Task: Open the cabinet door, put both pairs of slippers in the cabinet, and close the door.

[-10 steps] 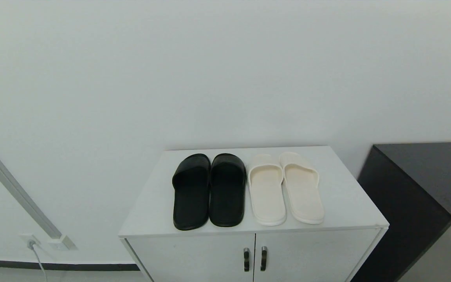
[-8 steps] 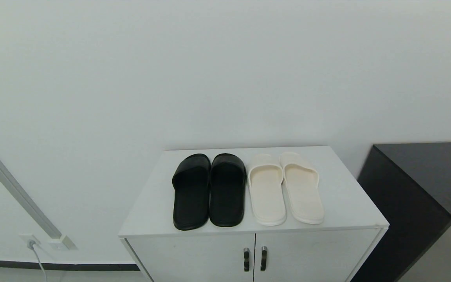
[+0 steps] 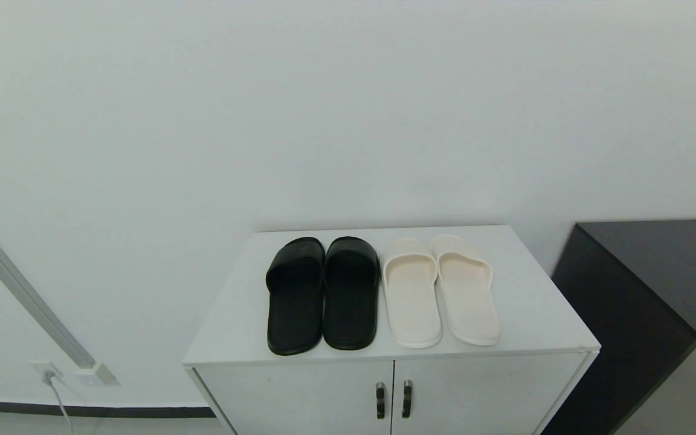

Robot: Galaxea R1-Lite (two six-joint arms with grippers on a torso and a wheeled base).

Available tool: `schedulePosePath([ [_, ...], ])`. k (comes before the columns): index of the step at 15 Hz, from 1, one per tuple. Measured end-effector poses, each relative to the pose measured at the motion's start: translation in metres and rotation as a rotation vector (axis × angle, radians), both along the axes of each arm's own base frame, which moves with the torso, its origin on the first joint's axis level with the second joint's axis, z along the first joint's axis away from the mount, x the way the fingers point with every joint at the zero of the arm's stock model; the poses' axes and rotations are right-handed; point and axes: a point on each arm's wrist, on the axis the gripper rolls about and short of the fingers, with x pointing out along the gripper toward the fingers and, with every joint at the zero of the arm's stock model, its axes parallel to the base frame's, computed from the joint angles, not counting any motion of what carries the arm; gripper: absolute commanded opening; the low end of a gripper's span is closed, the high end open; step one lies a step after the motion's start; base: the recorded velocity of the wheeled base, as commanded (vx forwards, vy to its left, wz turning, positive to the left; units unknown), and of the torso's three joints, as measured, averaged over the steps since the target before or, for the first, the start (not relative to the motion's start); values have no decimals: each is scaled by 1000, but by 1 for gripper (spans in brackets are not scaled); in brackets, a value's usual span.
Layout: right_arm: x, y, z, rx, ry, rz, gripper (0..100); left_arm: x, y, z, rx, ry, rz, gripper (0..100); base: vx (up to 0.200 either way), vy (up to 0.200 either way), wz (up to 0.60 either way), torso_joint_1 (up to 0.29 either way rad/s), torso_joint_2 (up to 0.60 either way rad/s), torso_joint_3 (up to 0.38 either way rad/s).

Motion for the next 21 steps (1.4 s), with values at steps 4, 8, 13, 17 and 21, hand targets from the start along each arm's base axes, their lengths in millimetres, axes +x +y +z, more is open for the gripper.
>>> schedulePosePath([
  [4,0,0,0,-16,8,0,100,0,0,0,0,0,0,0,0,0,0,0,0,0],
  [8,1,0,17,14,-7,-2,100,0,0,0,-1,0,0,0,0,0,0,0,0,0],
  [13,9,1,71,31,25,67,100,0,0,0,-7,0,1,0,0,0,0,0,0,0],
  [17,38,3,74,33,161,152,100,0,0,0,-6,0,1,0,0,0,0,0,0,0],
  [21,84,10,85,31,226,240,100,0,0,0,-6,0,1,0,0,0,0,0,0,0],
])
